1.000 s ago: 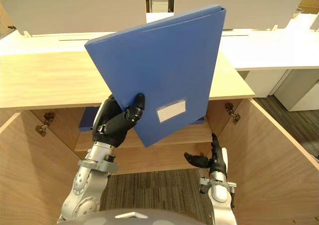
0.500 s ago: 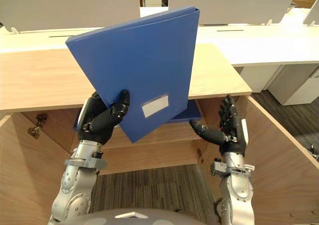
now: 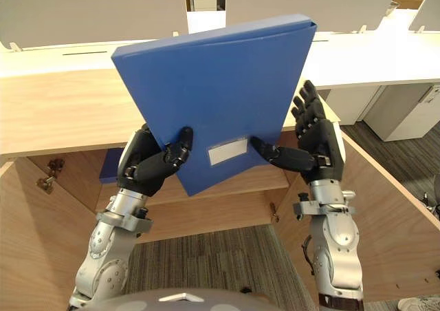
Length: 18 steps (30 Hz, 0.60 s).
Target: Walk over to the cabinet, pick up the folder, carry it to the office cabinet, place the folder inside the office cabinet, then close the office cabinet door
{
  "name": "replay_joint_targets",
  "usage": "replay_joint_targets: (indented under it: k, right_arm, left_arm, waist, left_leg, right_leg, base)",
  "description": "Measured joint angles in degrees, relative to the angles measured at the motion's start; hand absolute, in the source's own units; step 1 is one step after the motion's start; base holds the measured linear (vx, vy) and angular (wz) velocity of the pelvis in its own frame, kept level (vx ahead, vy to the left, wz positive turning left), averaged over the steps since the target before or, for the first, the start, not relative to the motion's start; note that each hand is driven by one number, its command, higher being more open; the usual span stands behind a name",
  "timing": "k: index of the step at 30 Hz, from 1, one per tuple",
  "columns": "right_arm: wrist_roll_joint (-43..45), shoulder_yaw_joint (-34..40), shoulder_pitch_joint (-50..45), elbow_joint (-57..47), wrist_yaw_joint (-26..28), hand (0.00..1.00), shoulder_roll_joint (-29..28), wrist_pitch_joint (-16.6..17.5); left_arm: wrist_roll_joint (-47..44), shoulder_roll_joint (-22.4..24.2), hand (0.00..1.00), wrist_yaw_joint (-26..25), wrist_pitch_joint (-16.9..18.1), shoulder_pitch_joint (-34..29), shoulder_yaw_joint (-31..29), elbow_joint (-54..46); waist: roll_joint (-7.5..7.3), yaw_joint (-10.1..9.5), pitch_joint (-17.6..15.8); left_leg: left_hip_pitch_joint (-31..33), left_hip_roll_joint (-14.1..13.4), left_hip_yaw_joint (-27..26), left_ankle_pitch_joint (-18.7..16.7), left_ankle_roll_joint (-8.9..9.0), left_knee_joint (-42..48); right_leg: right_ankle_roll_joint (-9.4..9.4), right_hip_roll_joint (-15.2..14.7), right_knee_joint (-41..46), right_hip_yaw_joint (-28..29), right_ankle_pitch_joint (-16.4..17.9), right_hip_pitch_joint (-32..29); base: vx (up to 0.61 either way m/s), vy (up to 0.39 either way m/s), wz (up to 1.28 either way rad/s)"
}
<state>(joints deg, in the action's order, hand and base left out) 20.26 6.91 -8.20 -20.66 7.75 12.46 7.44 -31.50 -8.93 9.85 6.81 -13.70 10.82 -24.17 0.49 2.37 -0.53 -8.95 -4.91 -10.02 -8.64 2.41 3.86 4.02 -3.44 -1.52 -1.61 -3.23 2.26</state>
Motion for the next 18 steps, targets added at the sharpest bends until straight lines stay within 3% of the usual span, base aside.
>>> replay_joint_targets:
  k: [8, 9, 18]
  right_arm:
    - [1.23, -2.21, 5.94, 7.83, 3.89, 1.0, 4.17, 0.16]
    - [2.77, -2.98, 6.77, 9.43, 4.62, 0.0, 4.93, 0.08]
    - [7.02, -5.89, 10.88, 16.32, 9.56, 0.0, 10.41, -1.1]
  left_arm:
    - [-3.59, -2.3, 0.0, 2.54, -0.07, 3.13, 1.32, 3.43]
    - [-4.57, -2.52, 0.0, 2.75, -0.07, 3.86, 1.28, 4.25]
    - [-5.71, -4.23, 0.0, 3.41, -0.04, 6.11, -0.14, 7.53]
  waist:
    - [0.0, -0.18, 0.0]
    - [-0.01, -0.24, 0.0]
    - [-0.02, -0.38, 0.0]
  left_leg:
    - [0.38, 0.57, 1.31, 0.09, -0.13, 0.17]
    - [0.56, 0.66, 1.4, 0.12, -0.19, 0.17]
    - [0.89, 0.81, 1.92, 0.19, -0.28, 0.2]
  right_leg:
    - [0.27, -0.69, -1.13, -1.41, -0.45, 0.86]
    - [0.28, -0.77, -1.45, -1.5, -0.65, 0.89]
    - [0.26, -0.94, -1.77, -1.91, -0.92, 1.01]
  base:
    - [-0.02, 0.009, 0.08]
    - [-0.02, 0.017, 0.04]
    - [0.0, 0.004, 0.01]
